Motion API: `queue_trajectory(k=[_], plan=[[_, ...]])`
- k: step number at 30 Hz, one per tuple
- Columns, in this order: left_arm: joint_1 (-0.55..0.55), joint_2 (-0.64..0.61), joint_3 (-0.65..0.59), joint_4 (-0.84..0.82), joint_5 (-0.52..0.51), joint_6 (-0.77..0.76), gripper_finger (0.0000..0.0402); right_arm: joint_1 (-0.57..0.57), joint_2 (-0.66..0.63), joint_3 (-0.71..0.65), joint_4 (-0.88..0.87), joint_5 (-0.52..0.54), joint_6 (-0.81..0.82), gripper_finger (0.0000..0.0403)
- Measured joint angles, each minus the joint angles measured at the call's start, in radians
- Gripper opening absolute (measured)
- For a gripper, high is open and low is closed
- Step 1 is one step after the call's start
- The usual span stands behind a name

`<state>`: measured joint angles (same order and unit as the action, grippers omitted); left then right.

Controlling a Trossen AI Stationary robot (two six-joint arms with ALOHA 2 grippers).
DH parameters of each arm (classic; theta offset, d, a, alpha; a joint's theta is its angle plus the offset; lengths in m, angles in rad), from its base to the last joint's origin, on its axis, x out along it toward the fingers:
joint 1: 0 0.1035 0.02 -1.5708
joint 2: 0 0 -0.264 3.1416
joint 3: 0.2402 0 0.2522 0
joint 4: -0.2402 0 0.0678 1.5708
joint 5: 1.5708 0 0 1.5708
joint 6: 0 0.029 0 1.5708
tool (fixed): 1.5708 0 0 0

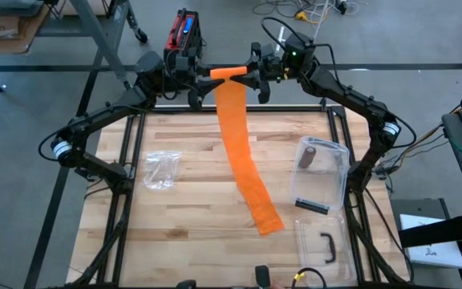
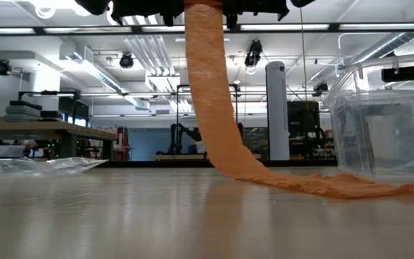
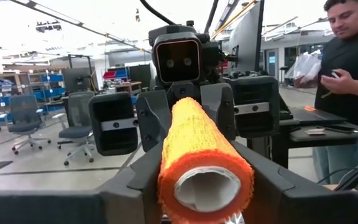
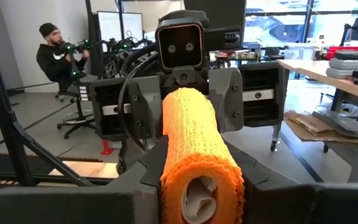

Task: Roll bandage
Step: Roll the orange bandage

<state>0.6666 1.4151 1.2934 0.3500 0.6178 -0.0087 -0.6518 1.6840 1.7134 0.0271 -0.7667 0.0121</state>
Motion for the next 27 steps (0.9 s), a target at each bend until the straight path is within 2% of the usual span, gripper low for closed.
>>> queue_trajectory(k=[6, 20, 27], plan=[[0.000, 0.000, 0.000, 0.000, 0.000, -0.007, 0.0148, 0.000, 0.000, 0.000, 0.000, 0.000, -0.010, 0.0090], [0.000, -0.002, 0.000, 0.005, -0.003, -0.008, 0.0197, 0.000, 0.000, -0.001, -0.001, 0.005, -0.005, 0.0086], [0.000, -0.002, 0.000, 0.005, -0.007, -0.008, 0.0185, 0.000, 0.001, -0.001, -0.003, 0.004, -0.005, 0.0088]])
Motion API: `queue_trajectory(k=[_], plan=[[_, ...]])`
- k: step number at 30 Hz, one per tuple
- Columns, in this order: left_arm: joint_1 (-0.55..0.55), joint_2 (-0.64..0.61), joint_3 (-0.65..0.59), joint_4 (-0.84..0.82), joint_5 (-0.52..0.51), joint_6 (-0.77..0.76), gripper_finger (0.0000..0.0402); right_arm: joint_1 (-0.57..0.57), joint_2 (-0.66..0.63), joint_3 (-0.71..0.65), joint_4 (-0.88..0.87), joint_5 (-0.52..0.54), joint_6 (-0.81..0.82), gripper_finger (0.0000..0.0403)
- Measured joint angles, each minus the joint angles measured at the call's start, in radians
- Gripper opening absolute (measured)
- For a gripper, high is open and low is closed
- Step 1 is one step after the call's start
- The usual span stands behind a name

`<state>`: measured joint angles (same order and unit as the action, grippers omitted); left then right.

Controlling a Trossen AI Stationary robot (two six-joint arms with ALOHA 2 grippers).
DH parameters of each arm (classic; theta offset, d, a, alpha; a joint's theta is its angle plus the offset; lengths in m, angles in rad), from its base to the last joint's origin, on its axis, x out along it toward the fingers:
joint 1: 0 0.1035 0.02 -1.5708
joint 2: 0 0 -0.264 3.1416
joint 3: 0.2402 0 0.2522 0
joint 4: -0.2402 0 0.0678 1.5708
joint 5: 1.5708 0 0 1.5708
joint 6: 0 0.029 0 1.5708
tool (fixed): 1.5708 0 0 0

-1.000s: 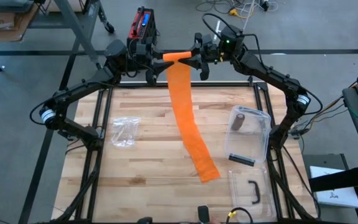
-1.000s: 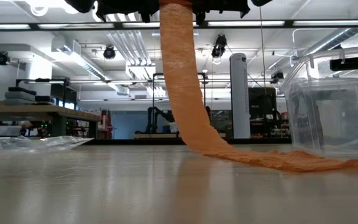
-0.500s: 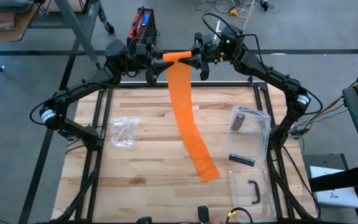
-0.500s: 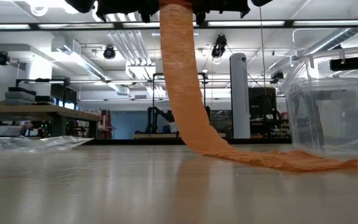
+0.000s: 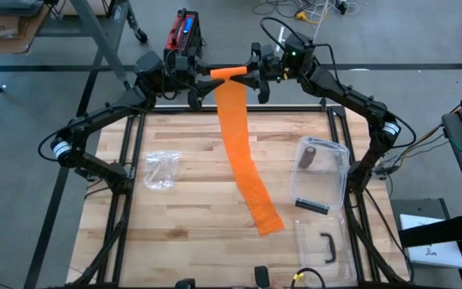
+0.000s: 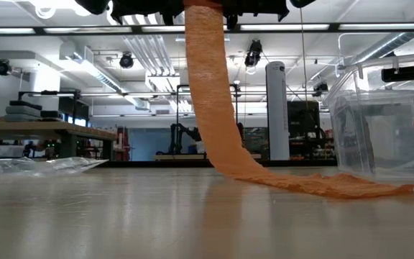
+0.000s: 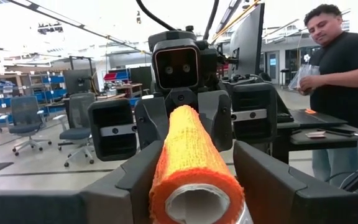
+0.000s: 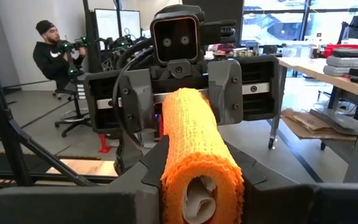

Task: Roll bandage
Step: Roll the orange bandage

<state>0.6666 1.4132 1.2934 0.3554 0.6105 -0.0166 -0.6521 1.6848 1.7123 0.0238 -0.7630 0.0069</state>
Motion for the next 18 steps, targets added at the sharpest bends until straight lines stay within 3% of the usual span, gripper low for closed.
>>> queue_trajectory(k=[9, 18], plan=[[0.015, 0.000, 0.000, 0.002, 0.000, 0.024, 0.0154, 0.000, 0.000, 0.000, -0.003, 0.001, 0.000, 0.0086], [0.018, 0.004, 0.000, -0.016, 0.004, 0.057, 0.0168, 0.000, 0.001, 0.000, -0.004, 0.000, 0.001, 0.0086]])
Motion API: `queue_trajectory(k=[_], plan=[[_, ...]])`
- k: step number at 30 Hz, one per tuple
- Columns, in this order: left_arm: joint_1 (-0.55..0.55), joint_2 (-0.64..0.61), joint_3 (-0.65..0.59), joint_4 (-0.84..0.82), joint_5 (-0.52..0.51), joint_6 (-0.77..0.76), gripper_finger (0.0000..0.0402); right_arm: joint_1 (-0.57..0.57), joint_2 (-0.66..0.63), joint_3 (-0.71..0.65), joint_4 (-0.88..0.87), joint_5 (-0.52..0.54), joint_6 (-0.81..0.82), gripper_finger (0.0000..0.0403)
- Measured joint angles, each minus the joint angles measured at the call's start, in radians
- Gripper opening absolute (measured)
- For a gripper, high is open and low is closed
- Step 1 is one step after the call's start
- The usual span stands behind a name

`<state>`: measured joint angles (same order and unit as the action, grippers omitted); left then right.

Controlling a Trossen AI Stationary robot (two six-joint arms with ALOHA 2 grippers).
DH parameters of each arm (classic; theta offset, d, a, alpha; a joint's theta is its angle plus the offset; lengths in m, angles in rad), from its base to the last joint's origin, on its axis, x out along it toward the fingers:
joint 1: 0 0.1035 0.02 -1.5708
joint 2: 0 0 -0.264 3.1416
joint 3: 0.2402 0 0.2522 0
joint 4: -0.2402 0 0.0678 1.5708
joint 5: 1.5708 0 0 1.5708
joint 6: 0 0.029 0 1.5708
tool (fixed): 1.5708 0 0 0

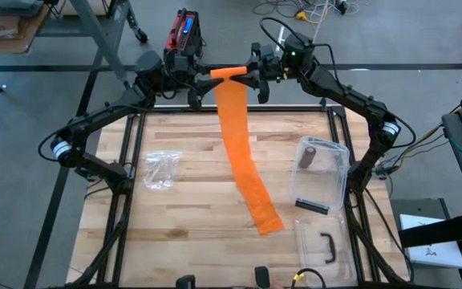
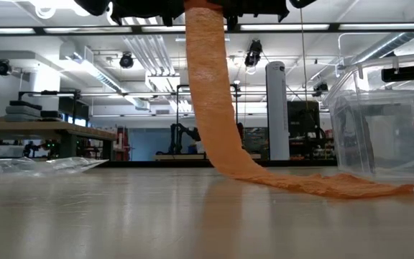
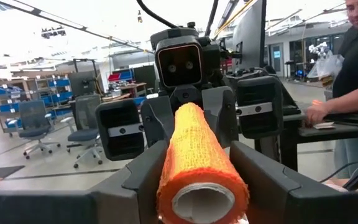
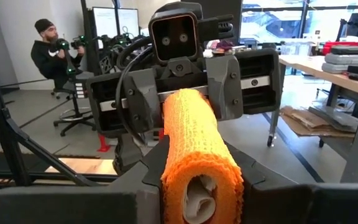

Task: Roll bandage
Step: Roll the orange bandage

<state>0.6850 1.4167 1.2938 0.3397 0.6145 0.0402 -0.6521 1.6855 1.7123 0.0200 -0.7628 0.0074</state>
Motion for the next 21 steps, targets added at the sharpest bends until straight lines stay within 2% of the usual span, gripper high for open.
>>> queue_trajectory(k=[8, 21], plan=[[-0.001, 0.020, 0.000, 0.015, 0.008, 0.000, 0.0166, 0.006, 0.000, 0.000, 0.001, -0.004, 0.000, 0.0082], [-0.001, 0.020, 0.000, 0.022, 0.008, 0.048, 0.0077, 0.008, 0.000, 0.000, -0.006, -0.003, 0.011, 0.0093]])
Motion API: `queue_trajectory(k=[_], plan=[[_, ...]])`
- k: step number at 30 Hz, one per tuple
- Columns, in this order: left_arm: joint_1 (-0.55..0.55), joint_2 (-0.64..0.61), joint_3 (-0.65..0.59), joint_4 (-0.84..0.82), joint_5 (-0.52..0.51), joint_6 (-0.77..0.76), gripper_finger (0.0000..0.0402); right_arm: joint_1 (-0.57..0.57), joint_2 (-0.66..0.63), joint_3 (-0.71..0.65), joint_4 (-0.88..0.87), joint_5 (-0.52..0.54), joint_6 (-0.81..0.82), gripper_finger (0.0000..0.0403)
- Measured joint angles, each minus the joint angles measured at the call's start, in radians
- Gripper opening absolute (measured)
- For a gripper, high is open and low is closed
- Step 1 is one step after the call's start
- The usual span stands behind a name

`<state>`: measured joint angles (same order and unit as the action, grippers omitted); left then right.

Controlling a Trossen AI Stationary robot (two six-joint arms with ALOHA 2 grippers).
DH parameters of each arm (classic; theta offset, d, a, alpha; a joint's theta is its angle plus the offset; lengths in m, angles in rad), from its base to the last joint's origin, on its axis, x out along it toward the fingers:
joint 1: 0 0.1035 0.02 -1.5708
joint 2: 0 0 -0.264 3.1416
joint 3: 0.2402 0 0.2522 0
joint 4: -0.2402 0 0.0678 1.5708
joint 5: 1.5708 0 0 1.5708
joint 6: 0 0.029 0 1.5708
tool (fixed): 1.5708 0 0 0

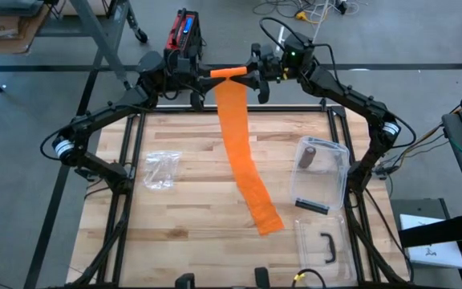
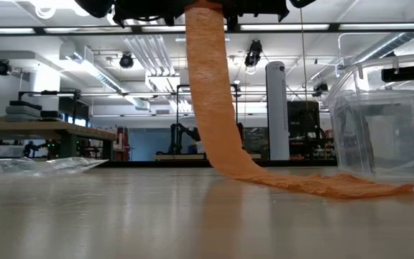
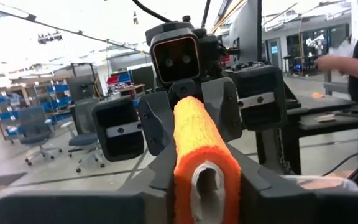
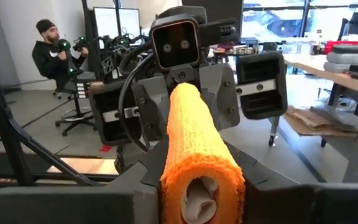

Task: Roll bandage
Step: Roll the orange bandage

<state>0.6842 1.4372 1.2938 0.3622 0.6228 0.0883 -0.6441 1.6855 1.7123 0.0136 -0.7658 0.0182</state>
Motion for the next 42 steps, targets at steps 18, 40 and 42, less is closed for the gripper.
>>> queue_trajectory(k=[18, 40, 42], plan=[[0.006, 0.000, 0.000, 0.004, -0.005, 0.368, 0.0068, -0.003, -0.010, 0.000, 0.030, -0.043, 0.572, 0.0284], [-0.003, 0.000, 0.000, -0.023, -0.014, 0.710, 0.0075, -0.002, -0.010, 0.000, 0.015, -0.020, 0.683, 0.0263], [-0.003, 0.000, 0.000, -0.025, -0.014, 0.725, 0.0080, -0.002, -0.010, 0.000, 0.015, -0.019, 0.682, 0.0257]])
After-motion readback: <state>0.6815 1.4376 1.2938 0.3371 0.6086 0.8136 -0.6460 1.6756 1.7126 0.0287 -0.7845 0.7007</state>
